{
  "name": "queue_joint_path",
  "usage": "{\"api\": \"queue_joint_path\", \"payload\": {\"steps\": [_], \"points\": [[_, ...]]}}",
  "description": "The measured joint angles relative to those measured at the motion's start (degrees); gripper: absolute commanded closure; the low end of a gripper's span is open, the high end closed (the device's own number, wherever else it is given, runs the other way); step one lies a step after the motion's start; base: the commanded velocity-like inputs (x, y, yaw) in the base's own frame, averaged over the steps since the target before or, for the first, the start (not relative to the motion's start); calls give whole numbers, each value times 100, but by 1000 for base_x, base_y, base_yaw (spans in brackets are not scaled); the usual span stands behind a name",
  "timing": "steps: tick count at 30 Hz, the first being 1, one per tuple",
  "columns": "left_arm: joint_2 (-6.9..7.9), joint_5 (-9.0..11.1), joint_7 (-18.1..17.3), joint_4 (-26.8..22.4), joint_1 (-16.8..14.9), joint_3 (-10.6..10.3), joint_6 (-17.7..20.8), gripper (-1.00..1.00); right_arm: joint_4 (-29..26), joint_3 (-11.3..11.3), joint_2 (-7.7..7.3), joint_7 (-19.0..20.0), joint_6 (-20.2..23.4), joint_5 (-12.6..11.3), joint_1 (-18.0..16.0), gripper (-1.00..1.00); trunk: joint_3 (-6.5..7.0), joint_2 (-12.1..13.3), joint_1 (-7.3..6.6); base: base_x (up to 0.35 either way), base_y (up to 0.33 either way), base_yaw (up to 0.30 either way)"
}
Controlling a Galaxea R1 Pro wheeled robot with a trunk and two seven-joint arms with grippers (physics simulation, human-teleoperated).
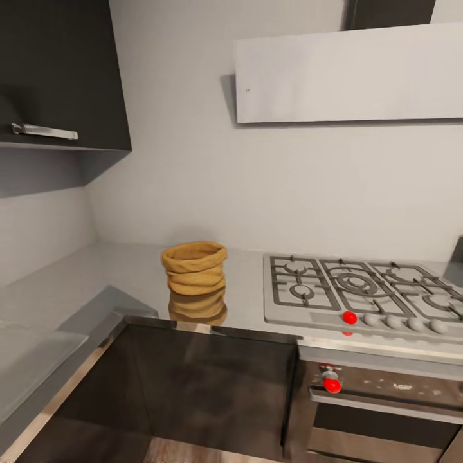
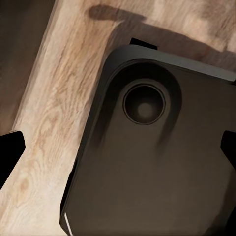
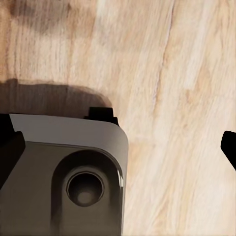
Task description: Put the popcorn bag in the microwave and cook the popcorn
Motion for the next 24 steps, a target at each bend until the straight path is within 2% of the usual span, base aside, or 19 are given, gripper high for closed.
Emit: {"api": "queue_joint_path", "payload": {"steps": [6,20,24], "points": [[-4,8,7,0,0,13,0,-100,0,-6,0,0,-4,-3,2,-100,0,0,0,0,0,195],[3,6,8,0,0,9,6,-100,0,-6,-4,4,-9,-3,2,-100,18,40,-22,0,0,6],[5,-6,8,0,0,0,9,-100,0,-8,-9,4,-9,-6,2,-100,89,199,-109,0,0,0]]}}
